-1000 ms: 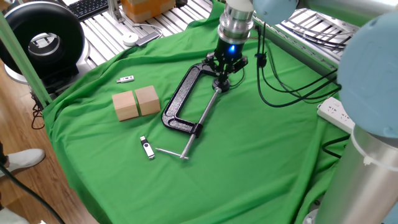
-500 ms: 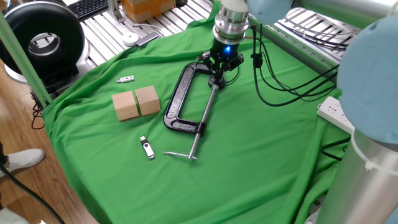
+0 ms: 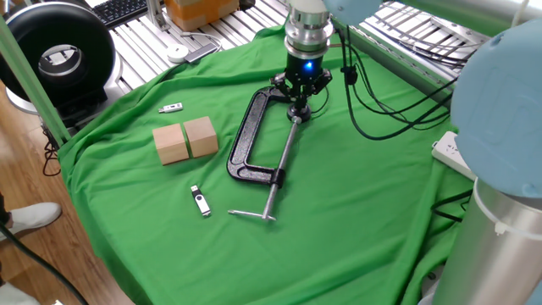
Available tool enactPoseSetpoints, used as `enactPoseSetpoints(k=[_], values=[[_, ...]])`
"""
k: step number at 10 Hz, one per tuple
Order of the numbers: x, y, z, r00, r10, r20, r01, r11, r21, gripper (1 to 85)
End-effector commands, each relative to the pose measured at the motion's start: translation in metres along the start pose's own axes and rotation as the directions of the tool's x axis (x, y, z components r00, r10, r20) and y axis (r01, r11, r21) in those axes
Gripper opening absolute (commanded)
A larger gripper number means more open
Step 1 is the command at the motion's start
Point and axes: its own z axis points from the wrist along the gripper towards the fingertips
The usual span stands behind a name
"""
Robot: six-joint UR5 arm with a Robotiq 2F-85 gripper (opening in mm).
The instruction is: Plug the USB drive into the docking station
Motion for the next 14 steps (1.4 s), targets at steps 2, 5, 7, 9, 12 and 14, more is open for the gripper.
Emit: enactPoseSetpoints(k=[2, 5, 7, 9, 12, 14], values=[[0.008, 0.012, -0.009, 0.992, -0.123, -0.032, 0.122, 0.992, -0.041, 48.0], [0.005, -0.006, -0.013, 0.991, -0.130, -0.023, 0.131, 0.991, 0.031, 34.7], [0.004, -0.017, -0.013, 0.994, -0.109, -0.029, 0.111, 0.992, 0.056, 18.3], [0.004, -0.015, -0.014, 0.995, -0.097, -0.026, 0.098, 0.993, 0.061, 15.0], [-0.001, -0.011, -0.008, 0.998, -0.065, -0.017, 0.066, 0.996, 0.063, 3.0], [0.000, -0.009, -0.009, 0.996, -0.087, -0.021, 0.088, 0.995, 0.057, 3.3]])
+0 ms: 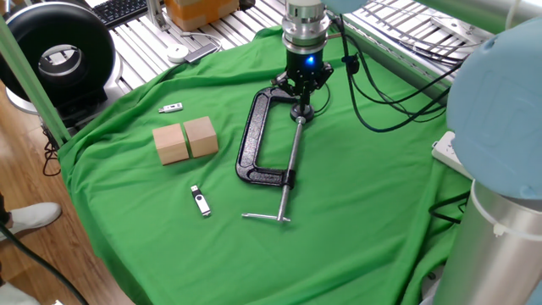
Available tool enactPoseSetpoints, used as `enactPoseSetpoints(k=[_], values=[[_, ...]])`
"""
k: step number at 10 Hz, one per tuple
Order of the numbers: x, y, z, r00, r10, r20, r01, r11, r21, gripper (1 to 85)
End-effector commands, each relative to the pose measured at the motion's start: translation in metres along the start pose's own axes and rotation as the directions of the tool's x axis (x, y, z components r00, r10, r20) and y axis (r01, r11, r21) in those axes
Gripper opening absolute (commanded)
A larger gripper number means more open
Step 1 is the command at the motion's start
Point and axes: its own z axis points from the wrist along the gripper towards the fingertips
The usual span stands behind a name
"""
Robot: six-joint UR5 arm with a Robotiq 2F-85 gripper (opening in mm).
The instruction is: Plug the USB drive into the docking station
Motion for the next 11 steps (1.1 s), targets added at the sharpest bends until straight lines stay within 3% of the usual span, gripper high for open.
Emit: enactPoseSetpoints(k=[1, 4, 6, 11], values=[[-0.003, 0.005, -0.002, 0.999, -0.029, 0.013, 0.029, 0.999, -0.016, 12.3], [-0.008, 0.008, -0.004, 0.995, -0.090, 0.036, 0.092, 0.994, -0.050, 26.3], [-0.012, 0.006, -0.005, 0.994, -0.091, 0.053, 0.093, 0.995, -0.041, 29.7], [-0.019, 0.006, -0.005, 0.997, -0.005, 0.076, 0.008, 0.999, -0.047, 15.3]])
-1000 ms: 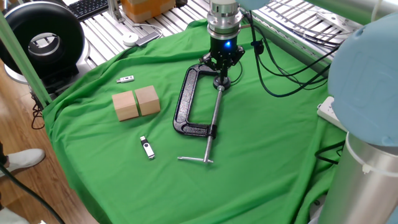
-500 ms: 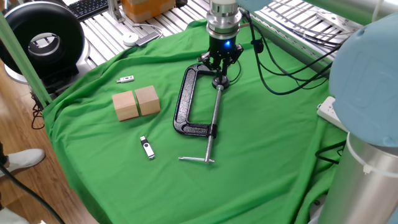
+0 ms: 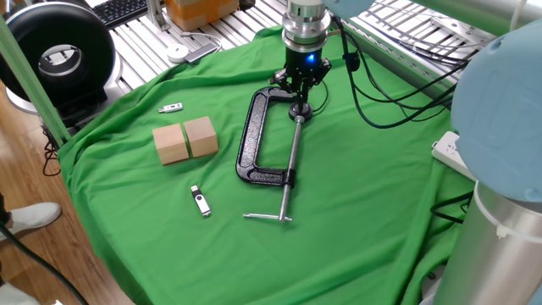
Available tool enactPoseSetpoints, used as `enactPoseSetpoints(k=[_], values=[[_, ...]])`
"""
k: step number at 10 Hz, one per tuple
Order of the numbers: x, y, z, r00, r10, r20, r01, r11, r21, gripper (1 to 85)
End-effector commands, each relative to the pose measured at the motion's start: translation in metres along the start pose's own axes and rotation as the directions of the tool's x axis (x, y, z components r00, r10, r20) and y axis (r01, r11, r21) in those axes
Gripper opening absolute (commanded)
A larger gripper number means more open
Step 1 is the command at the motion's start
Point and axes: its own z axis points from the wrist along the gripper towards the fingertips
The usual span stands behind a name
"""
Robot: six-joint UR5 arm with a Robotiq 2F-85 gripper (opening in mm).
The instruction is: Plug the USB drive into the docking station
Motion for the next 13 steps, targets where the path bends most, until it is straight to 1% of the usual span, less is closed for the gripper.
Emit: enactPoseSetpoints(k=[1, 2, 6, 8, 11, 12, 13], values=[[-0.0029, 0.0031, -0.0001, 0.998, 0.055, 0.007, -0.055, 0.998, -0.015, 13.0], [-0.0020, 0.0015, 0.0021, 0.998, 0.070, 0.000, -0.070, 0.998, -0.005, 6.3], [-0.0038, 0.0059, 0.0057, 0.996, 0.094, -0.002, -0.094, 0.995, -0.009, 1.7], [-0.0040, 0.0059, 0.0068, 0.996, 0.093, -0.004, -0.093, 0.996, -0.013, 1.7], [-0.0029, 0.0052, 0.0028, 0.996, 0.090, -0.005, -0.090, 0.996, -0.011, 2.0], [-0.0022, 0.0048, 0.0021, 0.997, 0.075, -0.006, -0.075, 0.997, -0.011, 2.3], [-0.0017, 0.0025, 0.0001, 1.000, 0.030, -0.006, -0.030, 1.000, -0.010, 10.0]])
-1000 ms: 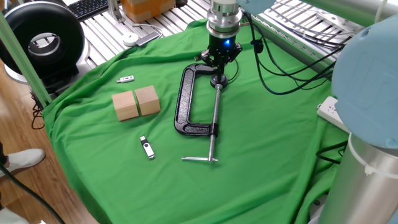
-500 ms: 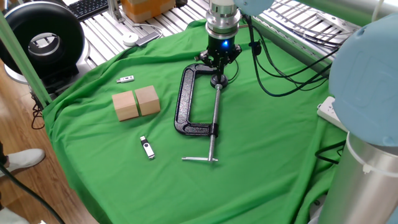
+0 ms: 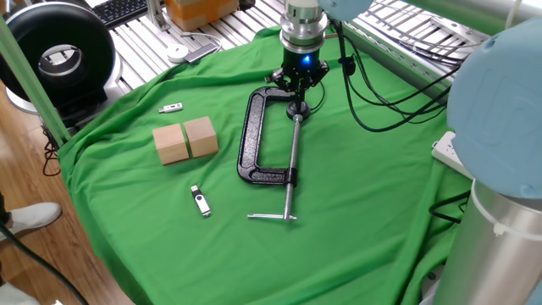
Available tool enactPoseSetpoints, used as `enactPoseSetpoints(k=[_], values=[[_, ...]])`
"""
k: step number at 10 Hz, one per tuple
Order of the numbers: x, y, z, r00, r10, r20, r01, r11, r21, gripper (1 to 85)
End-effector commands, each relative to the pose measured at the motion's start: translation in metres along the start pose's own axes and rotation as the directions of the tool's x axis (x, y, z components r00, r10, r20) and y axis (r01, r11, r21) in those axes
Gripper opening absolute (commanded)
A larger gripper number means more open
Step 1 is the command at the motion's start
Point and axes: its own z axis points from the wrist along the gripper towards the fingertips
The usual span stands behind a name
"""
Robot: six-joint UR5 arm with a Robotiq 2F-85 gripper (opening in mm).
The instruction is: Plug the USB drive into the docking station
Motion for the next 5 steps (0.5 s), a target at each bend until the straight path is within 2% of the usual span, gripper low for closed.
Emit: enactPoseSetpoints(k=[1, 4, 5], values=[[0.0003, -0.0014, -0.0051, 0.998, -0.064, -0.001, 0.064, 0.998, -0.018, 20.3], [-0.0032, -0.0009, -0.0057, 0.993, -0.117, 0.018, 0.118, 0.993, -0.022, 34.7], [-0.0031, 0.0006, -0.0082, 0.992, -0.125, 0.022, 0.126, 0.992, -0.024, 36.0]])
